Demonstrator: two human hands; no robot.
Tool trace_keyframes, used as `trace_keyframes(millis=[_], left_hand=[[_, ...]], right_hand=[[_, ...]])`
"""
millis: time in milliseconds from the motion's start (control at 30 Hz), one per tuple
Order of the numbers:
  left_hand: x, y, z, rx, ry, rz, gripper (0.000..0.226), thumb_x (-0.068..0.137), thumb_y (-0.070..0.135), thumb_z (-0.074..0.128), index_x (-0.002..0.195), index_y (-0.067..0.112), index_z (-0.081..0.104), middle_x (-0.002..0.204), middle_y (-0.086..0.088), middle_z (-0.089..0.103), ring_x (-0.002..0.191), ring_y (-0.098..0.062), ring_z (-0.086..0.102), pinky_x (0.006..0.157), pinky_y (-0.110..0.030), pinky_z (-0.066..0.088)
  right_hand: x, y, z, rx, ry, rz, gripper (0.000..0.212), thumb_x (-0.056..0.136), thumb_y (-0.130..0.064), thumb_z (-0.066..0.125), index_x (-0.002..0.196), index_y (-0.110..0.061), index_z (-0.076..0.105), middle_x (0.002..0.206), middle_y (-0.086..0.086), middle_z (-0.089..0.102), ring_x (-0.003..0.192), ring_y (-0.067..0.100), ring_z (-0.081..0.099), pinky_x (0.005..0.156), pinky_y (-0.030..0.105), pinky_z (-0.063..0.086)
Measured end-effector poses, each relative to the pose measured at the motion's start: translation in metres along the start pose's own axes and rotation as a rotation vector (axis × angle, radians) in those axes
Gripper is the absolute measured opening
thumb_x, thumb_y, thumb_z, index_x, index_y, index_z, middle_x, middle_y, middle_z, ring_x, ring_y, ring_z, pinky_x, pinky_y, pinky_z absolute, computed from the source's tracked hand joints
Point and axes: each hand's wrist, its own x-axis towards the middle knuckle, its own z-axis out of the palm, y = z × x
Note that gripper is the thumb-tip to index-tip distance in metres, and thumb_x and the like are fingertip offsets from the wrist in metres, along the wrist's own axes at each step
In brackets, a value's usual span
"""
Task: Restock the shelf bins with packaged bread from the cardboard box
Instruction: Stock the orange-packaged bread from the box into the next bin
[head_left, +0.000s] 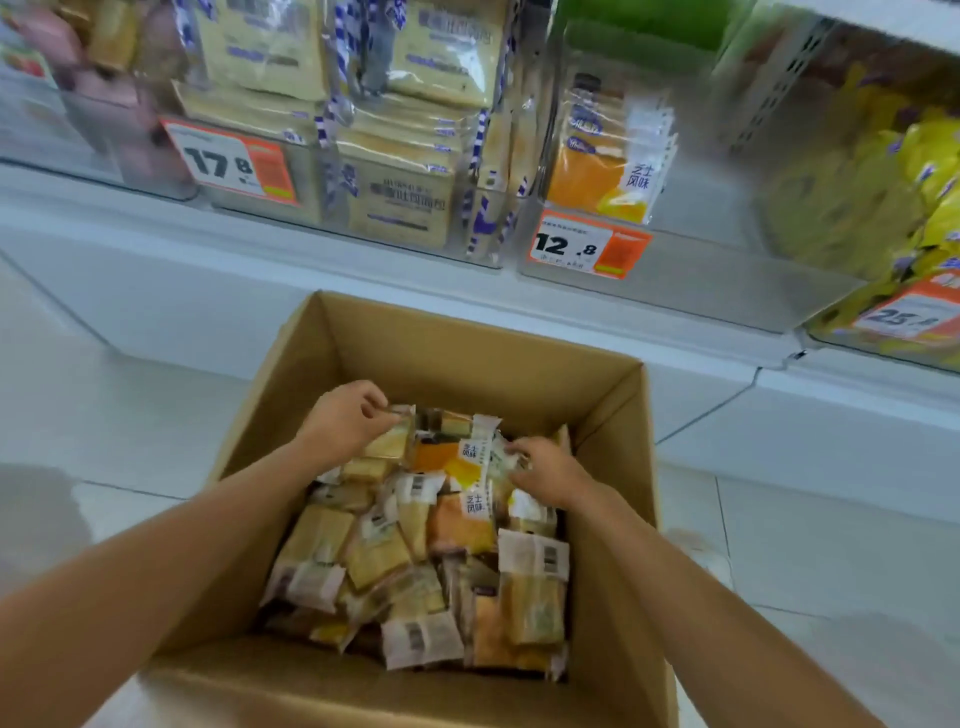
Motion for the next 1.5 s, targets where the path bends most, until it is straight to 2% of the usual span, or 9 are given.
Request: trace_keyframes(millis=[167,333,433,600,800,967,1100,1333,1500], left_hand=[[0.009,-0.058,0.037,-0.105,-0.103,-0.094,0.016,0.085,0.011,0.074,0.097,0.007,0.063,0.078,0.001,0.058,0.075,-0.016,0.056,0.067,-0.03,0.047],[0.012,-0.063,0.062,-0.237,-0.229,-0.106,0.014,0.086,0.011,0.073,0.092,0.016,0.061,0.085,-0.002,0.058,0.082,-0.02,0.056,0.066,-0.028,0.05],[0.008,-0.043,0.065,-0.252,-0.362,-0.066,0.058,0.08,0.03,0.08,0.131,0.019,0.054,0.122,0.005,0.057,0.106,-0.012,0.056,0.077,-0.013,0.047],[0.001,-0.01,0.059,-0.647,-0.272,-0.34,0.13,0.054,0.073,0.077,0.157,0.031,0.009,0.16,0.0,0.025,0.141,-0.028,0.036,0.108,-0.046,0.042],[-0.006,0.004,0.03,-1.138,-0.559,-0.403,0.056,0.082,0.046,0.068,0.124,0.009,0.06,0.125,-0.016,0.059,0.108,-0.026,0.06,0.08,-0.043,0.057],[-0.012,0.013,0.009,-1.272,-0.574,-0.334,0.046,0.085,0.022,0.037,0.123,0.009,0.06,0.092,-0.009,0.069,0.079,-0.022,0.069,0.078,-0.039,0.049],[-0.016,0.02,0.007,-1.129,-0.683,-0.32,0.051,0.095,0.019,0.029,0.069,0.009,0.072,0.07,-0.008,0.07,0.063,-0.02,0.067,0.073,-0.033,0.052],[-0.002,0.0,0.0,-1.032,-0.789,-0.421,0.077,0.082,0.068,0.055,0.14,0.017,0.05,0.132,-0.015,0.062,0.12,-0.036,0.06,0.099,-0.048,0.049],[-0.009,0.02,0.011,-0.566,-0.644,-0.167,0.043,0.089,0.028,0.07,0.129,0.017,0.058,0.114,-0.009,0.072,0.103,-0.025,0.07,0.093,-0.04,0.056]], right_hand=[[0.031,0.041,0.051,0.142,-0.229,0.107,0.052,0.092,-0.007,0.057,0.143,-0.011,0.044,0.132,0.009,0.055,0.109,0.026,0.058,0.084,0.028,0.048],[0.039,0.034,0.048,0.131,-0.018,0.065,0.018,0.097,-0.018,0.056,0.082,-0.015,0.065,0.069,0.004,0.055,0.066,0.02,0.053,0.061,0.03,0.038],[0.032,-0.003,0.013,0.222,0.162,-0.078,0.023,0.095,-0.026,0.059,0.086,-0.005,0.066,0.08,0.012,0.066,0.077,0.026,0.062,0.065,0.037,0.045],[0.002,-0.062,-0.037,0.568,0.367,-0.135,0.018,0.092,-0.026,0.066,0.09,-0.009,0.069,0.068,0.0,0.065,0.061,0.008,0.059,0.062,0.021,0.045],[-0.04,-0.089,-0.041,0.734,-0.045,-0.289,0.027,0.086,-0.051,0.065,0.089,-0.028,0.078,0.097,0.004,0.075,0.095,0.017,0.068,0.092,0.033,0.051],[-0.033,-0.066,-0.043,0.803,0.126,-0.099,0.031,0.092,-0.037,0.064,0.121,-0.027,0.066,0.119,-0.007,0.066,0.111,0.006,0.06,0.108,0.039,0.045],[-0.027,-0.07,-0.024,0.811,-0.146,-0.078,0.069,0.088,-0.041,0.067,0.149,-0.028,0.037,0.148,-0.006,0.043,0.135,0.012,0.041,0.109,0.03,0.034],[-0.021,-0.062,-0.019,0.733,-0.068,-0.089,0.034,0.085,-0.015,0.074,0.116,-0.024,0.066,0.117,-0.002,0.067,0.109,0.015,0.063,0.101,0.039,0.049],[-0.021,-0.065,-0.026,0.542,0.089,-0.184,0.069,0.082,-0.017,0.078,0.142,-0.025,0.046,0.146,0.0,0.041,0.133,0.016,0.042,0.098,0.028,0.044]])
